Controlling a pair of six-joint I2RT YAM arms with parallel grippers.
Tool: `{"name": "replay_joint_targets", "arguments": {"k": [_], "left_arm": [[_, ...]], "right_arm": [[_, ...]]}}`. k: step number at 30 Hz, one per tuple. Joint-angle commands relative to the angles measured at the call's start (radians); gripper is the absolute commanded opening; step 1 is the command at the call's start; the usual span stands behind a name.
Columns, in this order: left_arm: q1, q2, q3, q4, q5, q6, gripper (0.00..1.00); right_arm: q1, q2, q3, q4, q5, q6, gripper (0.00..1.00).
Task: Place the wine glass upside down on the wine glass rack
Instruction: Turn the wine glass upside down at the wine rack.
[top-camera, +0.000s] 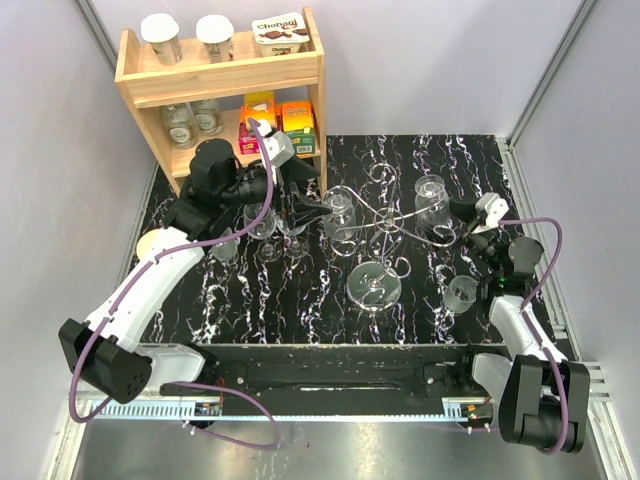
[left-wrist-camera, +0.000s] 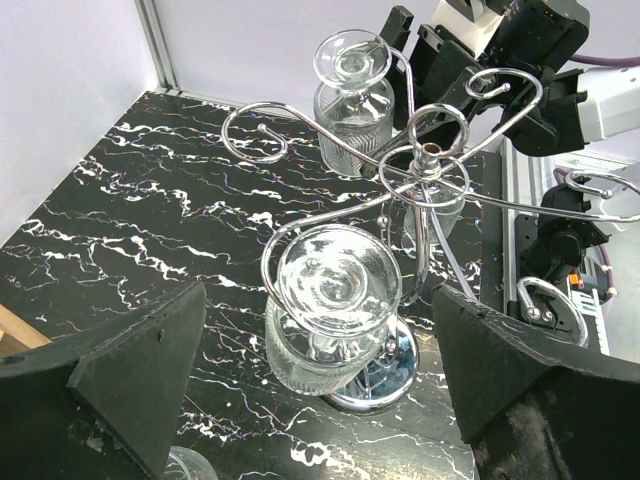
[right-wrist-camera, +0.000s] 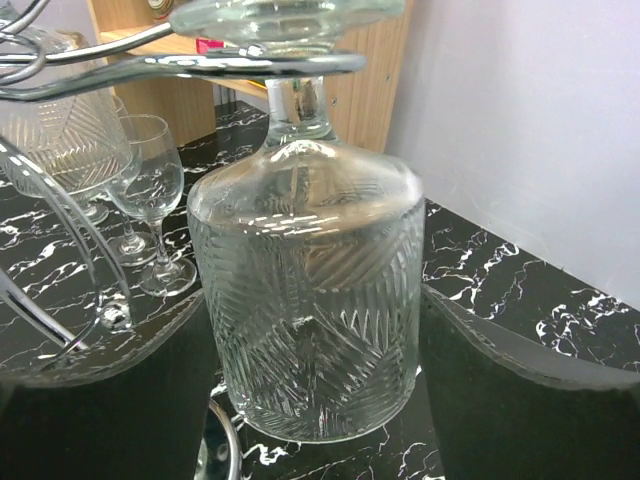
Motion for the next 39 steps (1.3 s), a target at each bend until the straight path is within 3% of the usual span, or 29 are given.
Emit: {"name": "replay_joint_targets", "arguments": {"k": [1, 12, 18, 24, 33, 39], "left_arm": [[-0.002, -0.018, -0.006, 0.057, 0.027, -0.004, 0.99], [-0.002, -0.034, -0.004, 0.043, 0.027, 0.009, 0.99], [0.0, -0.045, 0.028, 0.028, 0.027, 0.001, 0.99], [0.01, -0.054, 0.094, 0.025, 0.021, -0.022, 0.99], [0.041, -0.048, 0.14, 0.048, -0.027, -0.1, 0.99], [0.052, -0.051, 0.134, 0.031, -0.015, -0.079, 0.99]], "right_arm": [[-0.003, -0.032, 0.003, -0.025, -0.021, -0.044, 0.82], [-0.005, -0.045, 0.011, -0.108, -0.045, -0.07, 0.99], [-0.006, -0.068, 0.034, -0.243, -0.041, -0.121, 0.99], [-0.009, -0.064, 0.113, -0.51, 0.074, -0.334, 0.99], [-0.055, -0.033, 0.129, -0.623, 0.116, -0.455, 0.97], [-0.103, -0.03, 0.118, -0.738, 0.091, -0.563, 0.89]]}}
